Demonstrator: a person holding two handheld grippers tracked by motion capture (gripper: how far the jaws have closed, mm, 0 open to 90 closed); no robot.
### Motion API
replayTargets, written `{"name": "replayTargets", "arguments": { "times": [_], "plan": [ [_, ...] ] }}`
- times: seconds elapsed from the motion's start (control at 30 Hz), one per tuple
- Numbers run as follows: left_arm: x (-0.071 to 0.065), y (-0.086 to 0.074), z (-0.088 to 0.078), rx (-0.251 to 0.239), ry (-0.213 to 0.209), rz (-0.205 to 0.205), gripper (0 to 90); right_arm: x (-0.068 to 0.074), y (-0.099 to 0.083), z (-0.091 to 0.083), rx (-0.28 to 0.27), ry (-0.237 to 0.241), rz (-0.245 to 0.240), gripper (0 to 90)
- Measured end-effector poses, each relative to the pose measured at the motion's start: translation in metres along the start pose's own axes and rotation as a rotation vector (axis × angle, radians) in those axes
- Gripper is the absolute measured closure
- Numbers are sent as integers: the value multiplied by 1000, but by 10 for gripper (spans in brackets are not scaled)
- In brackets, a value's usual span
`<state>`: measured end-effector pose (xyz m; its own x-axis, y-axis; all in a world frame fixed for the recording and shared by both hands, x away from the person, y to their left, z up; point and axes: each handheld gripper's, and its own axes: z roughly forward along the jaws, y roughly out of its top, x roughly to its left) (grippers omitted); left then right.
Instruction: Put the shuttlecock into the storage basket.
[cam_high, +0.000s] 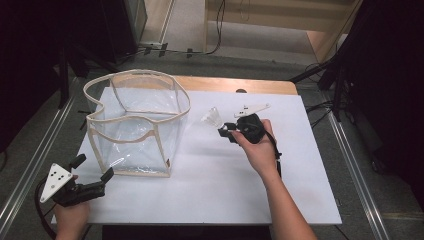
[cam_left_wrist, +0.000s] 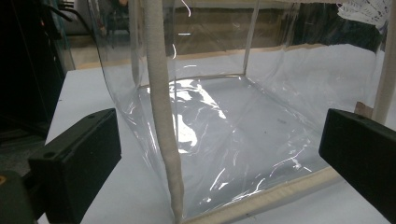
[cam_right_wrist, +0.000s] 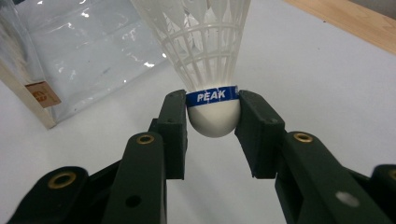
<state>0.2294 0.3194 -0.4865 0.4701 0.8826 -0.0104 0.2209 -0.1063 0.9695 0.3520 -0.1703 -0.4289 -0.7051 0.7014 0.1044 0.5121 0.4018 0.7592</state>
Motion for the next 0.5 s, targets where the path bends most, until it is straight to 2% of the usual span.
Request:
{"name": "replayTargets", "arguments": {
  "times": [0.5],
  "plan": [
    [0, 0, 0, 0, 1, 2, 0, 4, 10, -3, -23, 8, -5, 624]
  ]
}}
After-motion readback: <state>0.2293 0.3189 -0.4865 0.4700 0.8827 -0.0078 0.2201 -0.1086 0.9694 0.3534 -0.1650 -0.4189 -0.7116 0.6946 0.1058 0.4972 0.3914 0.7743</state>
